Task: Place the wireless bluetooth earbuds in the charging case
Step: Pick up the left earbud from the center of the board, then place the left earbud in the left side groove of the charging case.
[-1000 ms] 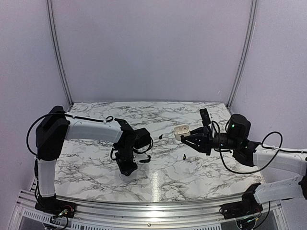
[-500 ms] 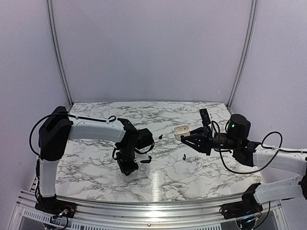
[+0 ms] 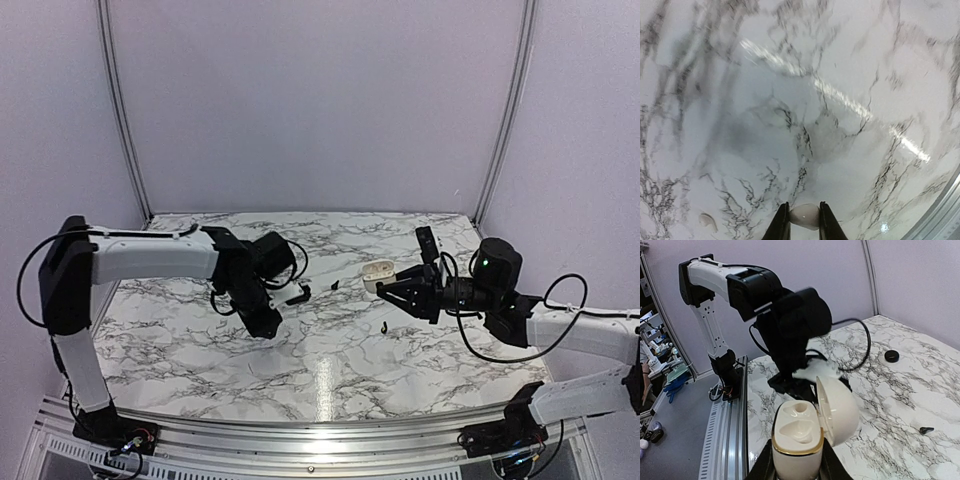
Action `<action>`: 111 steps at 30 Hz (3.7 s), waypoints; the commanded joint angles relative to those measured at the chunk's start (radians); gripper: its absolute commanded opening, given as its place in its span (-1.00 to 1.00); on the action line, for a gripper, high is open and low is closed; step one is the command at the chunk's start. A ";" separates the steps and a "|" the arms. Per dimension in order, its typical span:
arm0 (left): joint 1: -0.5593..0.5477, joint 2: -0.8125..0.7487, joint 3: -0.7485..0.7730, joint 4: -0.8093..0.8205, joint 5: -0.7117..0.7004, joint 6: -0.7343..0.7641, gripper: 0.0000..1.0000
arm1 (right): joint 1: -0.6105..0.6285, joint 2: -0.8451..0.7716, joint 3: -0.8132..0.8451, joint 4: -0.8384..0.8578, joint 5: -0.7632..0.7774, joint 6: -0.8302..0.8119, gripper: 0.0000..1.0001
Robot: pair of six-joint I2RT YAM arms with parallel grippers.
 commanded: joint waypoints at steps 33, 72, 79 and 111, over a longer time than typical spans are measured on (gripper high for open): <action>-0.064 -0.677 -0.497 1.171 0.438 -0.054 -0.93 | 0.306 0.202 0.154 0.185 0.225 -0.364 -1.00; -0.076 -0.610 -0.484 1.060 0.565 0.039 -0.95 | 0.253 0.288 0.205 0.308 -0.029 -0.079 -1.00; -0.077 -0.625 -0.478 1.034 0.460 0.059 -0.97 | 0.238 0.308 0.199 0.338 -0.051 -0.035 -1.00; -0.073 -0.597 -0.394 1.021 0.567 -0.017 -1.00 | 0.244 0.332 0.185 0.288 -0.082 -0.079 -1.00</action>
